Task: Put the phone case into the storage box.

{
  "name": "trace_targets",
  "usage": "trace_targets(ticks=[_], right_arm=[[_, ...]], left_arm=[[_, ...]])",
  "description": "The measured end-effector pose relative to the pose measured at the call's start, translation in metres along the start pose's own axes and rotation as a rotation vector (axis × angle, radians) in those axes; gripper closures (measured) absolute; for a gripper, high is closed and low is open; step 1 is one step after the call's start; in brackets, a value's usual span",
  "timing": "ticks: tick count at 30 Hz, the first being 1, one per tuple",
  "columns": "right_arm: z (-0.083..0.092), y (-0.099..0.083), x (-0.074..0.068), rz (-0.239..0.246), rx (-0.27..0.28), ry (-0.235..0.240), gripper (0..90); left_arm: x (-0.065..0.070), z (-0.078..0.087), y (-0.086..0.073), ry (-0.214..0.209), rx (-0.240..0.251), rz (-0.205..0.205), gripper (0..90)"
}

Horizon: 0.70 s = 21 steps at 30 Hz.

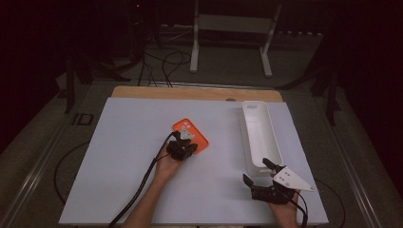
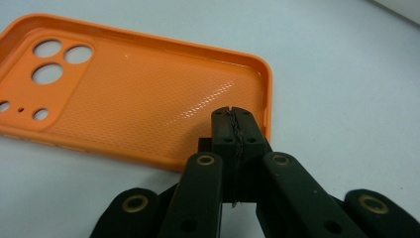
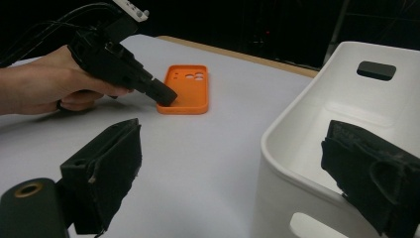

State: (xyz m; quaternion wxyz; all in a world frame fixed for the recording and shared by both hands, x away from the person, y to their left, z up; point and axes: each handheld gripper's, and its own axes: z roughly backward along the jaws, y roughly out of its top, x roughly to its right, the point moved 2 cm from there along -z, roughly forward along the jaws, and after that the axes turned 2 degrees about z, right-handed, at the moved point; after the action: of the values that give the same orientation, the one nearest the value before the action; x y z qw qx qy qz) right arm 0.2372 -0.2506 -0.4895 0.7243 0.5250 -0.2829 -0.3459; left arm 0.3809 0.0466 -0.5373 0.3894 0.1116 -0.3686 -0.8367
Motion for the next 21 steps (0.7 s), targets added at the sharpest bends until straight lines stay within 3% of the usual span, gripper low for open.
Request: trace_targets(ticks=[15, 21], right_arm=[[0.001, 0.000, 0.001, 0.002, 0.002, -0.004, 8.8], [0.001, 0.000, 0.002, -0.001, 0.003, -0.006, 8.8]], left_arm=[[-0.005, 0.013, -0.006, 0.047, -0.045, -0.017, 90.0], [-0.017, 0.023, -0.015, 0.072, -0.038, 0.020, 90.0]])
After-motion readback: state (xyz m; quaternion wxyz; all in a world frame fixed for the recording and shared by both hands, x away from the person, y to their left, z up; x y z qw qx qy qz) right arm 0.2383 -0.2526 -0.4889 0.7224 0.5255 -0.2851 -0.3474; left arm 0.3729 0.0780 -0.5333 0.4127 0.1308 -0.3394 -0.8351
